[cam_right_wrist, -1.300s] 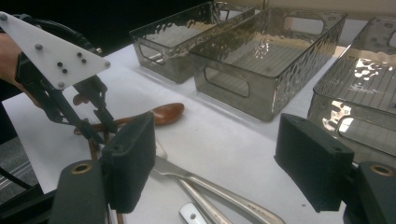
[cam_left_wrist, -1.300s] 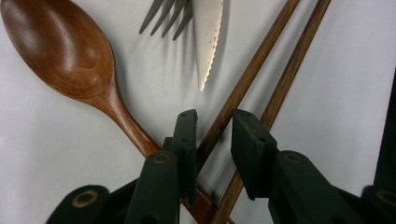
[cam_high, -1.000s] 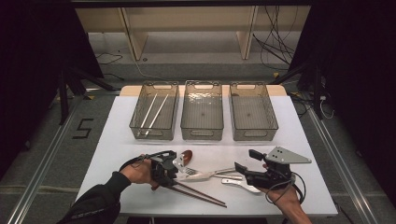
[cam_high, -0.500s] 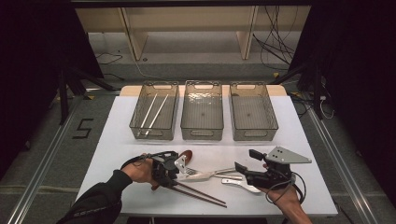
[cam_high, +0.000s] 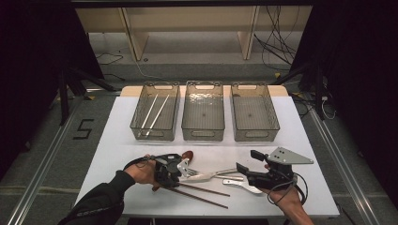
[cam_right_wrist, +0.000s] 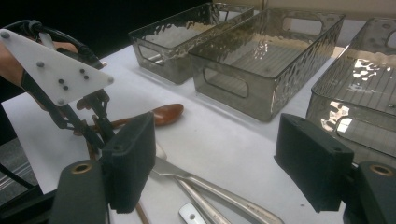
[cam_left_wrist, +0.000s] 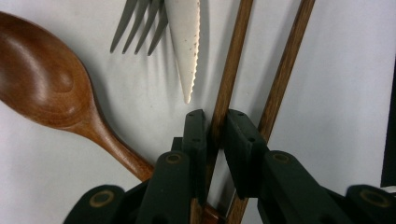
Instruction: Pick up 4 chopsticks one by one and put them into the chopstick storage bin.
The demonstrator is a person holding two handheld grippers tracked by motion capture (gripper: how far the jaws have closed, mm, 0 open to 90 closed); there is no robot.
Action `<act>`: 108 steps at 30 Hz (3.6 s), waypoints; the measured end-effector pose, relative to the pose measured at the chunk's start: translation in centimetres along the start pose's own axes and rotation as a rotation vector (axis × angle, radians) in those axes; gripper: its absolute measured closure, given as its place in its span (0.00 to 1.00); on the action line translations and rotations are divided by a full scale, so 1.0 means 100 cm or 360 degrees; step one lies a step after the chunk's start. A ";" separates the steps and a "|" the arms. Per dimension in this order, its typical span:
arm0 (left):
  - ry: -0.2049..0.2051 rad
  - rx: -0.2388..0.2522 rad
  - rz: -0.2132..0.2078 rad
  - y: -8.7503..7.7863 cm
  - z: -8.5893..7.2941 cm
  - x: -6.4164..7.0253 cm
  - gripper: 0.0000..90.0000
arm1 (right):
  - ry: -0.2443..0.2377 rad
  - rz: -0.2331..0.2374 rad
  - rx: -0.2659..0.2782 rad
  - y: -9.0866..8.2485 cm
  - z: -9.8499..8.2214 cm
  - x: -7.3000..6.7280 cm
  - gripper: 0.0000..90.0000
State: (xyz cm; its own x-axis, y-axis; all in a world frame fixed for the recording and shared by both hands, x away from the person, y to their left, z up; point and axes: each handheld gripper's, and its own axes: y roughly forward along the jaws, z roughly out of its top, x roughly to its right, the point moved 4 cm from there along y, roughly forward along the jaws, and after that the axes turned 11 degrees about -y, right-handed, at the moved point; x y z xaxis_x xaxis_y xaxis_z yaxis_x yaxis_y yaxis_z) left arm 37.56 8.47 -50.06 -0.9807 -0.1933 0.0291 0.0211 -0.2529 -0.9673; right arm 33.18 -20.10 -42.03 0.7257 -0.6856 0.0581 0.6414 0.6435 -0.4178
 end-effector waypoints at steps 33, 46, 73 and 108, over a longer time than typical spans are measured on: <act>0.0092 0.0089 -0.0002 -0.014 0.001 0.005 0.93 | 0.0012 0.0003 -0.0001 0.000 0.000 0.001 0.33; -0.0013 0.0318 0.0056 -0.051 0.005 -0.001 0.93 | 0.0017 -0.0007 0.0007 -0.002 0.000 0.001 0.33; -0.0746 0.0812 0.0357 -0.101 -0.015 -0.067 0.93 | 0.0016 -0.0008 0.0000 -0.001 -0.001 0.002 0.33; -0.1202 0.1041 0.0502 -0.127 -0.036 -0.151 0.93 | 0.0018 -0.0002 0.0004 -0.001 -0.001 0.002 0.33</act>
State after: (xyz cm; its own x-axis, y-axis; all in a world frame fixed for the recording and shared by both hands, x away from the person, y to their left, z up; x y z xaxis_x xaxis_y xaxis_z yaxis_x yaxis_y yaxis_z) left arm 51.37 17.99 -39.16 -0.5407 -0.8245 0.1671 0.5765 -0.5078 -0.6401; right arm 33.24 -20.32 -42.04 0.7222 -0.6901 0.0481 0.6427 0.6436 -0.4156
